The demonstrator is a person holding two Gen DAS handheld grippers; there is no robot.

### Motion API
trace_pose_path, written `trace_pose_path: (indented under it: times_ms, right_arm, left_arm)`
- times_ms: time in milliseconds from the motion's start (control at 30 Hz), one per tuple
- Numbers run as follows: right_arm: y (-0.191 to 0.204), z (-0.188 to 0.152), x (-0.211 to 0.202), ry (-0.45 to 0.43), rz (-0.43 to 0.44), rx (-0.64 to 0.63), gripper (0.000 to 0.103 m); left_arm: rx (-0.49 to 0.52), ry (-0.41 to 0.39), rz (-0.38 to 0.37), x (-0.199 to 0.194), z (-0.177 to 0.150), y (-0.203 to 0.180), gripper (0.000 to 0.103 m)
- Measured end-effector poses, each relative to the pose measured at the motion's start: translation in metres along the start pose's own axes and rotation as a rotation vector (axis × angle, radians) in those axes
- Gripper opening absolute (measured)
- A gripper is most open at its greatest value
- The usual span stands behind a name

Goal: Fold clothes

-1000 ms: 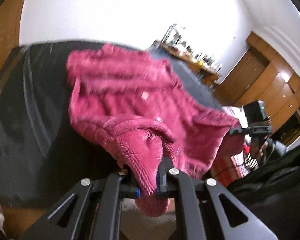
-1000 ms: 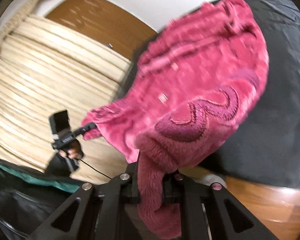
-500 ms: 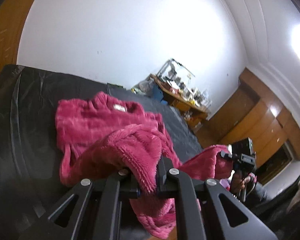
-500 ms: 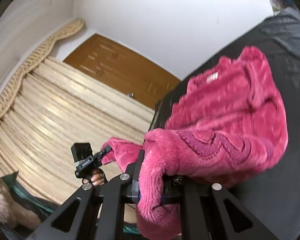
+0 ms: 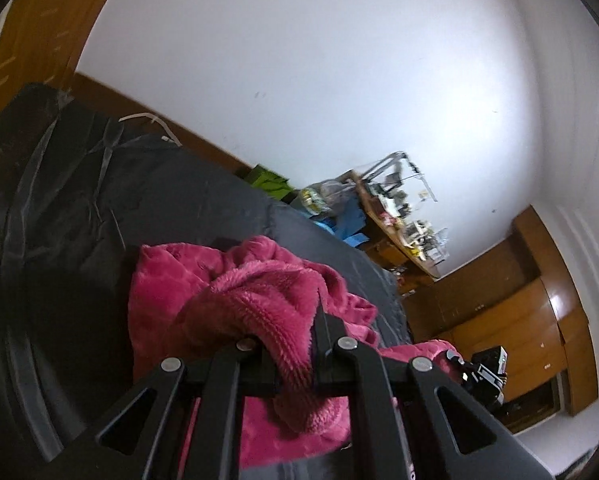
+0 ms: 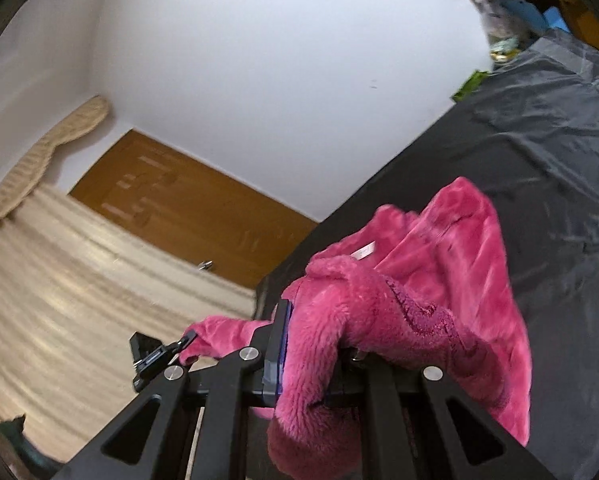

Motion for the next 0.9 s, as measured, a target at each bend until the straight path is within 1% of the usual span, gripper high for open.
trace_pose_path:
  times_ms: [100,233,400,467,500,533,600,633,667,700,733,767,800,833,900]
  right_arm:
    - [-0.011,0.018,0.023,-0.003,-0.056,0.019,0.013]
    - [-0.031,0.037,0.048,0.004,-0.141,0.047,0.013]
    - [-0.056,0.046,0.073,0.038,-0.285,0.054,0.013]
    - [-0.062,0.047,0.08,0.051,-0.323,0.05,0.014]
    - [-0.064,0.048,0.082,0.055,-0.337,0.048,0.015]
    - [-0.065,0.048,0.083,0.058,-0.347,0.046,0.018]
    - [-0.064,0.048,0.083,0.062,-0.348,0.036,0.033]
    - [-0.061,0.048,0.081,0.063,-0.341,0.028,0.056]
    - [-0.057,0.048,0.08,0.06,-0.333,0.017,0.076]
    - [-0.053,0.049,0.077,0.052,-0.326,0.008,0.078]
    - [-0.048,0.049,0.075,0.042,-0.32,0.0,0.078]
    - [-0.045,0.05,0.071,0.033,-0.31,-0.003,0.078]
    - [-0.043,0.05,0.066,0.023,-0.298,-0.003,0.078]
    - [-0.042,0.05,0.061,0.016,-0.282,0.005,0.078]
    - [-0.042,0.049,0.049,0.004,-0.245,0.031,0.079]
  left_arm:
    - [-0.025,0.033,0.021,0.029,0.013,0.015,0.011]
    - [-0.052,0.08,0.056,0.062,0.021,0.037,0.011]
    - [-0.11,0.144,0.119,0.1,0.017,0.067,0.011]
    - [-0.127,0.173,0.141,0.114,0.012,0.076,0.013]
    - [-0.138,0.19,0.147,0.119,0.01,0.08,0.015]
    - [-0.148,0.2,0.148,0.122,0.008,0.082,0.018]
    - [-0.169,0.21,0.146,0.128,0.006,0.087,0.022]
    - [-0.176,0.21,0.138,0.126,0.007,0.086,0.026]
    - [-0.182,0.21,0.131,0.125,0.007,0.085,0.03]
    - [-0.188,0.204,0.121,0.124,0.008,0.085,0.04]
    - [-0.19,0.193,0.116,0.123,0.011,0.084,0.054]
    - [-0.191,0.176,0.118,0.119,0.012,0.082,0.063]
    - [-0.195,0.147,0.13,0.112,0.013,0.08,0.076]
    - [-0.199,0.118,0.142,0.105,0.014,0.077,0.078]
    - [-0.212,0.075,0.143,0.091,0.014,0.073,0.078]
Point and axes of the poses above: each gripper's, at about its wrist camera, not at the fingertips, and x roughly the way its jaws point, y to its left, z to its top, the point moved 1 cm from there along x, roughly the way its jaws point, and after that the axes turned 6 degrees about x, right-handed, at the moved point
